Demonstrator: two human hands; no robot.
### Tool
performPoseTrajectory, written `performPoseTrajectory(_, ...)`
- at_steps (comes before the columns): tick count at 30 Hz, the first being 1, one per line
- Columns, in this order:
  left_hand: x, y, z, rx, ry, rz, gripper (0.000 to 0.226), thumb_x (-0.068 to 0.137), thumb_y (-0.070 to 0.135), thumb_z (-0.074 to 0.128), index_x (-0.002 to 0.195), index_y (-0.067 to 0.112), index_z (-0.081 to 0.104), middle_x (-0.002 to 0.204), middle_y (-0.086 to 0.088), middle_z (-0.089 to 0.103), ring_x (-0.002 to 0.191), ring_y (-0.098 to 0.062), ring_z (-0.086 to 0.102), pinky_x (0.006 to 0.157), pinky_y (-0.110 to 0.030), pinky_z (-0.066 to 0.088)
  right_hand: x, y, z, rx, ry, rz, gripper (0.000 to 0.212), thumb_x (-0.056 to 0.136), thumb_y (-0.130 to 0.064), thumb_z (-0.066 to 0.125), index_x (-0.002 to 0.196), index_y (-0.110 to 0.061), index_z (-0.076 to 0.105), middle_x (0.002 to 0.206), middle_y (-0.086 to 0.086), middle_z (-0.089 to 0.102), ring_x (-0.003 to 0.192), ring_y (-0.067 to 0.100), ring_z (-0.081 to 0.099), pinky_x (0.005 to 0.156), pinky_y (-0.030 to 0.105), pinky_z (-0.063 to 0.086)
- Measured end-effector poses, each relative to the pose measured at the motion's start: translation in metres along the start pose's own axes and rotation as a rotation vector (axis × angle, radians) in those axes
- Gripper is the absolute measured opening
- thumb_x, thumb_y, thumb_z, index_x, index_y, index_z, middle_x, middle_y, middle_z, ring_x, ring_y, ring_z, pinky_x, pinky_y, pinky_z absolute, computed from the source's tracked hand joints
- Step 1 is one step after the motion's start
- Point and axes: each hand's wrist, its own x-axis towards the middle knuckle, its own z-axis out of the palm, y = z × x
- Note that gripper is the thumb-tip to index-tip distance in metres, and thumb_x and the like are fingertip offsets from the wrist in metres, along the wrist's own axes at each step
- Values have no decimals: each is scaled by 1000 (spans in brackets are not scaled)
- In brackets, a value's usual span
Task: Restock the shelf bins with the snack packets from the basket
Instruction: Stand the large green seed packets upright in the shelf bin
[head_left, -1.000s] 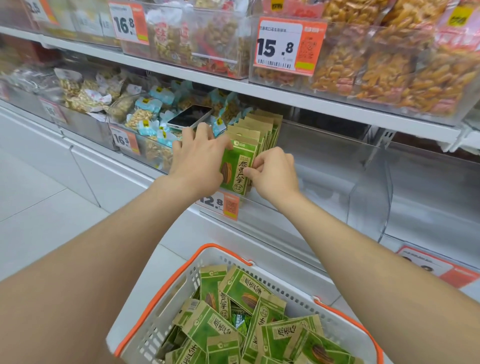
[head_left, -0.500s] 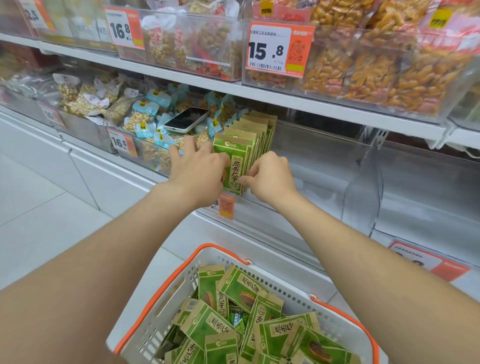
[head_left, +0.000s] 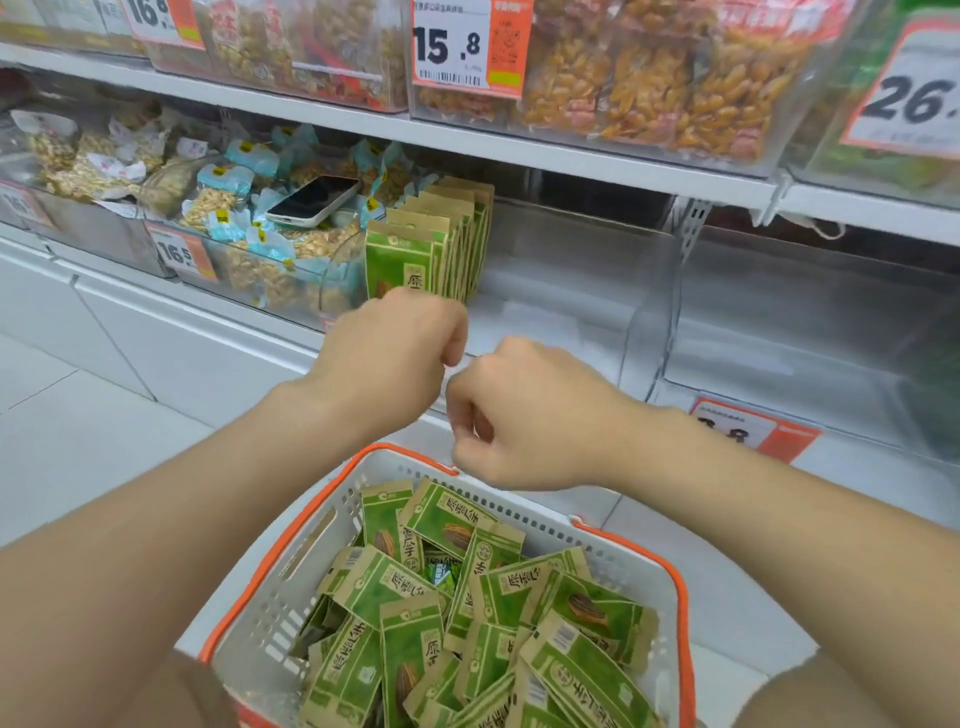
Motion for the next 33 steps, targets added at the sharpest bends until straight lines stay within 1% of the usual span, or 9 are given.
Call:
performPoseTrajectory(5, -35, 43, 41, 94, -504, 158, 18, 87, 23, 71, 91, 35, 58, 86, 10, 48, 102, -24, 63, 70, -33, 45, -43, -2, 32, -109, -712, 0, 33, 95, -23, 54, 64, -13, 51, 63, 3, 51, 61, 24, 52, 60, 37, 55)
performPoseTrajectory(8, -58, 65, 79, 50, -794, 198, 12, 88, 29, 67, 78, 26, 62, 79, 6, 56, 86, -24, 62, 65, -31, 48, -60, 2, 56, -204, -913, 42, 31, 100, -22, 55, 71, -15, 48, 72, 2, 50, 62, 21, 48, 56, 32, 45)
performPoseTrajectory(10, -77, 79, 107, 46, -964, 219, 16, 91, 28, 62, 78, 19, 65, 81, -1, 64, 79, -26, 63, 65, -37, 54, -67, 7, 61, -223, -932, 75, 22, 100, -24, 56, 80, -15, 55, 75, 1, 52, 64, 20, 48, 53, 31, 41)
performPoseTrajectory(14, -110, 105, 153, 2, -1082, 334, 35, 100, 32, 60, 129, 13, 62, 125, -8, 65, 113, -30, 62, 94, -44, 55, -80, 23, 62, -225, -861, 162, 30, 100, -17, 53, 72, -16, 44, 73, 2, 47, 62, 22, 43, 57, 32, 39)
performPoseTrajectory(19, -127, 135, 172, -21, -1044, 583, 80, 103, 36, 61, 167, 25, 14, 175, -3, 9, 157, -33, 18, 127, -53, 22, -84, 33, 60, -179, -776, 193, 30, 97, -14, 52, 68, -13, 46, 70, 2, 51, 65, 25, 45, 61, 33, 40)
performPoseTrajectory(22, -130, 143, 183, 51, -1142, 575, 88, 106, 43, 55, 167, 28, -7, 175, 2, -11, 160, -39, 1, 128, -56, 11, -87, 35, 57, -146, -750, 202, 23, 97, -15, 51, 76, -12, 56, 76, 3, 56, 66, 26, 49, 58, 32, 40)
performPoseTrajectory(28, -125, 143, 190, 63, -1048, 555, 95, 94, 47, 71, 165, 22, 13, 161, -8, 32, 148, -38, 27, 123, -55, 24, -96, 37, 47, -112, -724, 187, 35, 101, -24, 52, 132, -14, 66, 129, 8, 68, 117, 29, 66, 89, 42, 58)
performPoseTrajectory(31, -123, 140, 183, 49, -1104, 508, 87, 91, 59, 62, 161, 27, 20, 151, -11, 36, 144, -38, 27, 119, -58, 28, -95, 41, 43, -106, -754, 190, 21, 102, -22, 51, 106, -11, 69, 102, 7, 70, 91, 28, 68, 73, 36, 55)
performPoseTrajectory(33, -120, 136, 173, -21, -1168, 433, 72, 97, 64, 45, 158, 33, 23, 150, -11, 35, 144, -37, 28, 116, -59, 32, -94, 43, 41, -120, -774, 209, 27, 101, -16, 49, 74, -11, 54, 74, 4, 52, 67, 26, 47, 59, 34, 40)
